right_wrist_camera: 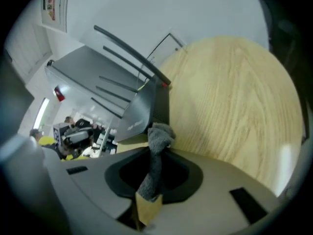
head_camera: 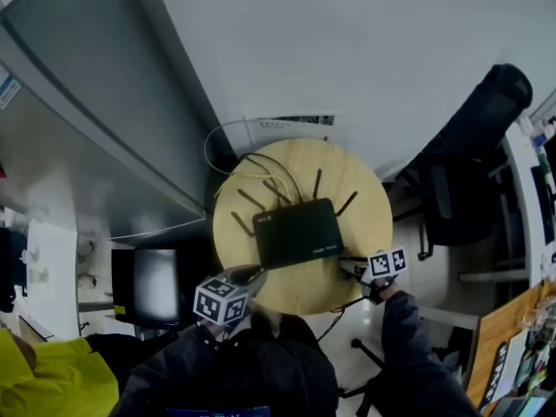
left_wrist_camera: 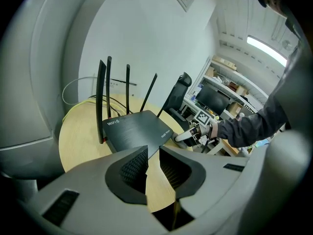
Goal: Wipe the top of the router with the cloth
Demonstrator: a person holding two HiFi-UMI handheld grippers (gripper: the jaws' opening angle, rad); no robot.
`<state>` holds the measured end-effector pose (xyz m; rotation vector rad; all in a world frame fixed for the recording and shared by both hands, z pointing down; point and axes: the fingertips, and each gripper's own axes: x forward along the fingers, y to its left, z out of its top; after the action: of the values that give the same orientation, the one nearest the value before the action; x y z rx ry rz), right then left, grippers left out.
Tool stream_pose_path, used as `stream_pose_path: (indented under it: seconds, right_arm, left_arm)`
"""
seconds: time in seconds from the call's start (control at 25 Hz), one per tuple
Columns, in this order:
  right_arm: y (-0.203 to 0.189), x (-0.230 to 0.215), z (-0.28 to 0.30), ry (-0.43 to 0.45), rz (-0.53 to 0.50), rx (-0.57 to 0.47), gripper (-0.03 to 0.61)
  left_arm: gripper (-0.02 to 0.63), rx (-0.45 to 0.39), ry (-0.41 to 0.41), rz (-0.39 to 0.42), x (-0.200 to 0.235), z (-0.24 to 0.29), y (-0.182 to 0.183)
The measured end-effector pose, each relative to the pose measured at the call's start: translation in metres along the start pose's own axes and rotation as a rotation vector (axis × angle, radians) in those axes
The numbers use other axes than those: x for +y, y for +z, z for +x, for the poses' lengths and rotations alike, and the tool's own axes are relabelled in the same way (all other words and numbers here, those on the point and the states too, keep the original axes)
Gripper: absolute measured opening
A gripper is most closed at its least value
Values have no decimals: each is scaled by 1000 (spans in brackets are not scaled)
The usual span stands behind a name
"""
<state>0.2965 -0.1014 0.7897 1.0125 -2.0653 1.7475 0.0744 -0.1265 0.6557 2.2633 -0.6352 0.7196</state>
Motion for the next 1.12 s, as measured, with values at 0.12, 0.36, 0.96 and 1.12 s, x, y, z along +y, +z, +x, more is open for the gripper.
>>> stream_pose_path:
  seconds: [0.12,0.36,0.96,1.12]
  right_arm:
    - [-8,8,6,-41,124,-163,80]
    - [-13,18,19,-124,181,-310,80]
    - [-19,50,61,-122,181,-254,80]
    - [-22,70,81,-116,173,-228,80]
  left_arm:
    - [60,-15,9,-13,3,-9,-4]
    - [60,-32,23,-35,11,-22,-15]
    - [60,-68,45,-73,22,-64,-45]
    - [60,-75,50,-71,28,-74,-47]
